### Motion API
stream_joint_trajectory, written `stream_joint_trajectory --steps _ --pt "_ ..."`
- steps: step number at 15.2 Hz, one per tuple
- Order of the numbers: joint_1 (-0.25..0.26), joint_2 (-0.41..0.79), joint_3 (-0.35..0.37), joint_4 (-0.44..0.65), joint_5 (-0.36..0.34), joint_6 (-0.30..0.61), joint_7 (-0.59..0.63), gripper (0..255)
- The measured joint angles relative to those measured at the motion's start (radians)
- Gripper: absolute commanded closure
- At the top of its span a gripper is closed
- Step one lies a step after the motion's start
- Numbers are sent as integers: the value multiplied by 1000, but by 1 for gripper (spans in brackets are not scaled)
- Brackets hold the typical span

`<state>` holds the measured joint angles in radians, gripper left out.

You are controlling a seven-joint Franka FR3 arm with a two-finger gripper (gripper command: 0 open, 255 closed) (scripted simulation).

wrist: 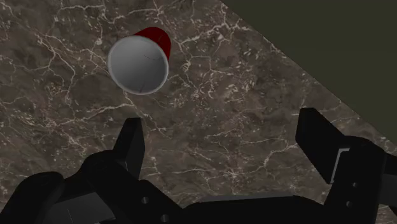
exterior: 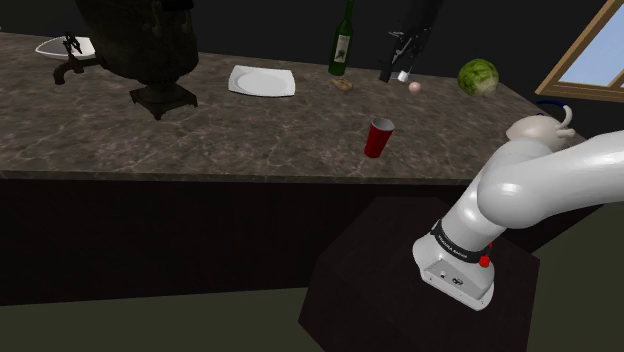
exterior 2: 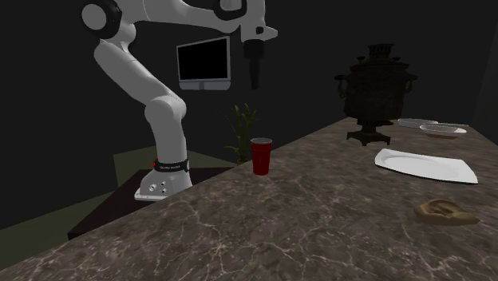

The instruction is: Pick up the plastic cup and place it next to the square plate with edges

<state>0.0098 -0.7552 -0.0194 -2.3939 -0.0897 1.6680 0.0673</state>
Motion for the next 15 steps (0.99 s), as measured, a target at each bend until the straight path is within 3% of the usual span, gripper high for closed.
stream_joint_trajectory --steps 4,15 --pt "-9 5 -9 -55 -13 51 1 0" --pt "-69 157 -71 -268 -96 375 2 0"
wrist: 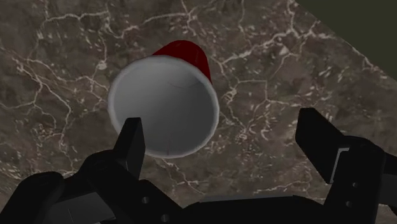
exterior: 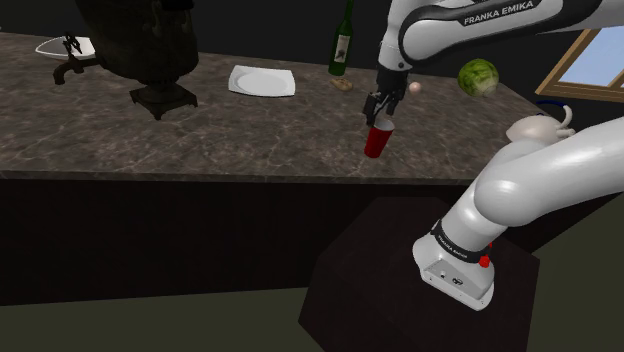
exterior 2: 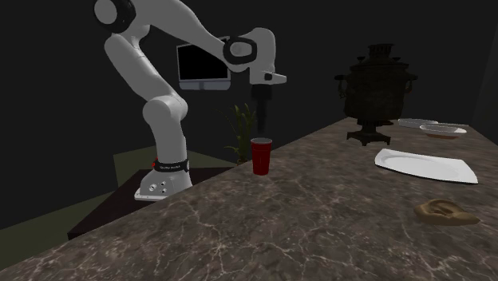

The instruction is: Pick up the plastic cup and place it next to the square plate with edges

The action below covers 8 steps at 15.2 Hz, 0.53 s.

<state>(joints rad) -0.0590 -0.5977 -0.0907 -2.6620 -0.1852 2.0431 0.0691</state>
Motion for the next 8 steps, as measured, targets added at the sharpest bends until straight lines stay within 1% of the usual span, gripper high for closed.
stream_joint_trajectory --steps 6,8 --pt "-12 43 -14 -60 -19 103 2 0" --pt "-13 51 -16 -68 -21 119 3 0"
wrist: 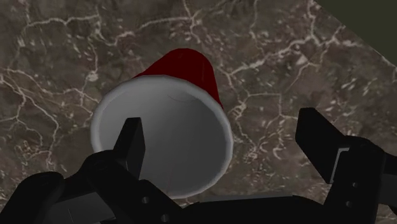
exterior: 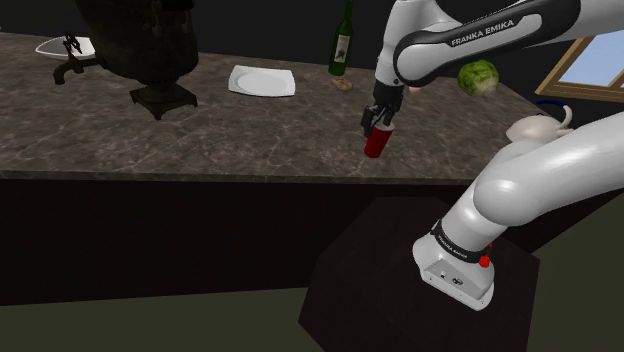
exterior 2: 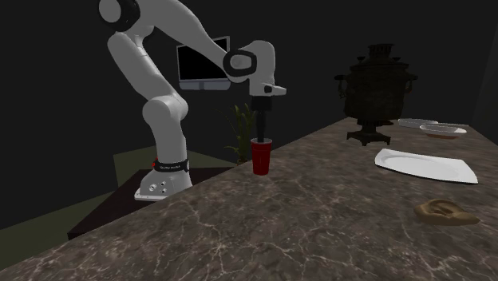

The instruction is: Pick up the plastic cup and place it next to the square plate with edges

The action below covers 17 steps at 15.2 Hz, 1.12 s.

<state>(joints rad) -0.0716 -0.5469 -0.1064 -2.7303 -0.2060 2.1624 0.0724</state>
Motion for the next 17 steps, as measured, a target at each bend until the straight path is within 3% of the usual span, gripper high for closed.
stream_joint_trajectory --steps 5,6,17 --pt "0 2 0 -2 -1 5 1 0" --pt "0 2 0 -2 -1 5 1 255" --pt "0 -2 0 2 0 -3 -1 255"
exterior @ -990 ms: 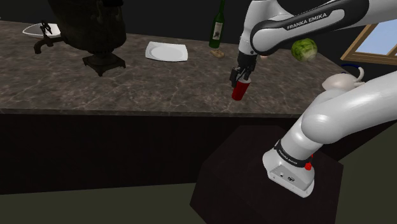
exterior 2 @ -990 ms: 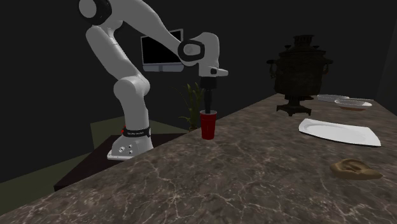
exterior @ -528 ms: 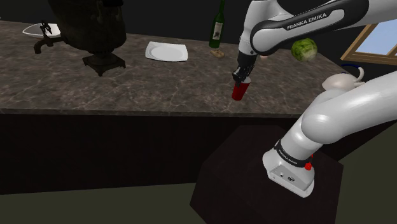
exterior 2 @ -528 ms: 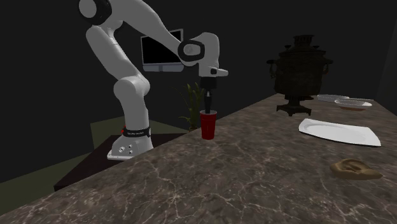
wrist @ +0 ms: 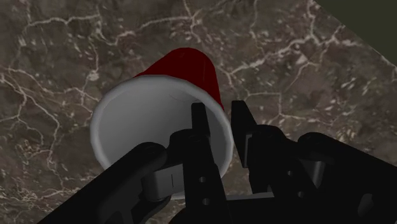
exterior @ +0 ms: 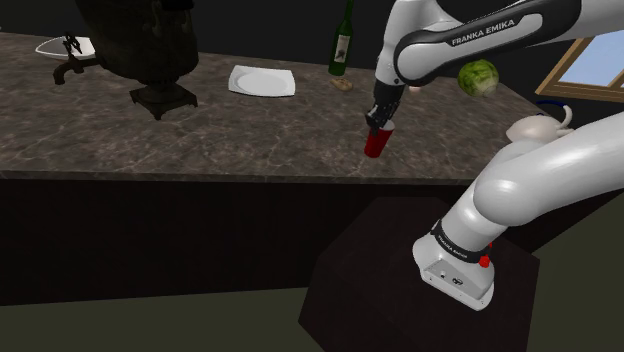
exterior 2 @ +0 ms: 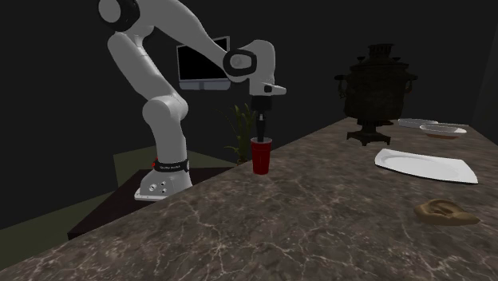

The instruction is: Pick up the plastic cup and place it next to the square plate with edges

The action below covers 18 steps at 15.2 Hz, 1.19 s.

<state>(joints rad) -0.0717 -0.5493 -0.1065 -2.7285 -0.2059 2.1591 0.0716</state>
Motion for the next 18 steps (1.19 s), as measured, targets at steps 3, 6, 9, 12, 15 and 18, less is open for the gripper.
stream_joint_trajectory --steps 3,6,9,12,15,18 --pt "2 -19 2 21 5 -39 -4 255" --pt "4 -39 5 49 10 -88 -10 255" --pt "5 -55 7 79 15 -133 -16 255" --pt "7 -69 11 109 20 -176 -20 255" --pt "7 -83 12 143 23 -225 -27 255" --pt "10 -94 18 176 29 -269 -29 255"
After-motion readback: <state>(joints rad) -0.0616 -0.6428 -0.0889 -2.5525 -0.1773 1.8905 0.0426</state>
